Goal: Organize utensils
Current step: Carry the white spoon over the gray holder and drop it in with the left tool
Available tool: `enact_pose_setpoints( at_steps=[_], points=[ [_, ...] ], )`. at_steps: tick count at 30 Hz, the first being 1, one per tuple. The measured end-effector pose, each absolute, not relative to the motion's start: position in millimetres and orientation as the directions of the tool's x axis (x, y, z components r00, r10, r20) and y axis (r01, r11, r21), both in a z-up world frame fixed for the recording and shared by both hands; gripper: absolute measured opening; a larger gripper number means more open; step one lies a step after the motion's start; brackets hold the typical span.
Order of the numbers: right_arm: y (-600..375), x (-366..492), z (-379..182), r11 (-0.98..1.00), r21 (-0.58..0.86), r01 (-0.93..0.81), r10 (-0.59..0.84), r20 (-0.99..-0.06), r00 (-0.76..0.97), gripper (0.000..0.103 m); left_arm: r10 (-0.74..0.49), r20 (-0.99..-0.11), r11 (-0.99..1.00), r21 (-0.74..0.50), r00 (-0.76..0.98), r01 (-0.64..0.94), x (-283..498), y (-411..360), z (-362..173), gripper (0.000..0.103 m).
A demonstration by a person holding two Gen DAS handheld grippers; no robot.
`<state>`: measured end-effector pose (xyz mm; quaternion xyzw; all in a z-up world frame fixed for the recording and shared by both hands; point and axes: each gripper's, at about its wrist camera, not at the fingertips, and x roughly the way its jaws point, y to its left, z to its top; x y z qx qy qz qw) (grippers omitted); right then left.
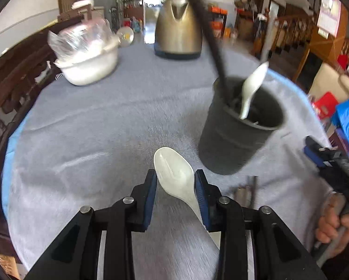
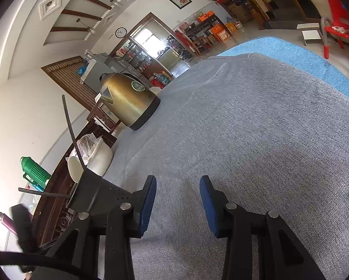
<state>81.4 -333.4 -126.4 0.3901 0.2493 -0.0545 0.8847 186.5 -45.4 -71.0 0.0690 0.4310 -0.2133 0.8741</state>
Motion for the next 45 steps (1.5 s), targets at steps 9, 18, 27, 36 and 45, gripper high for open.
enact_pose_setpoints(
  at_steps=[9,18,27,36,45],
  points=[
    [-333.8,81.0,-126.5,0.689,0.664,0.29,0.099,-0.483,0.87,0.042,-0.321,-0.505,0.931,-0.011,0.801,0.366,117.1,-47.6,34.2,0.035],
    [-334.5,80.7,-127.0,0.688,0.664,0.295,0.096,-0.485,0.869,0.041,-0.097,-0.318,0.96,0.222,0.943,0.173,168.4,-118.9,51.9,0.035],
    [-334.7,80.2,-127.2,0.687,0.665,0.294,0.096,-0.484,0.87,0.041,0.063,-0.253,0.898,0.437,0.965,0.056,185.1,-156.9,8.6,0.036],
    [-335.2,79.8,-127.3,0.687,0.665,0.294,0.096,-0.484,0.87,0.04,0.016,-0.293,0.89,0.44,0.956,0.12,181.0,-160.2,1.1,0.039],
    [-335.9,79.2,-127.7,0.686,0.665,0.294,0.097,-0.484,0.87,0.039,-0.095,-0.302,0.911,0.357,0.949,0.205,161.5,-146.8,32.3,0.044]
  ],
)
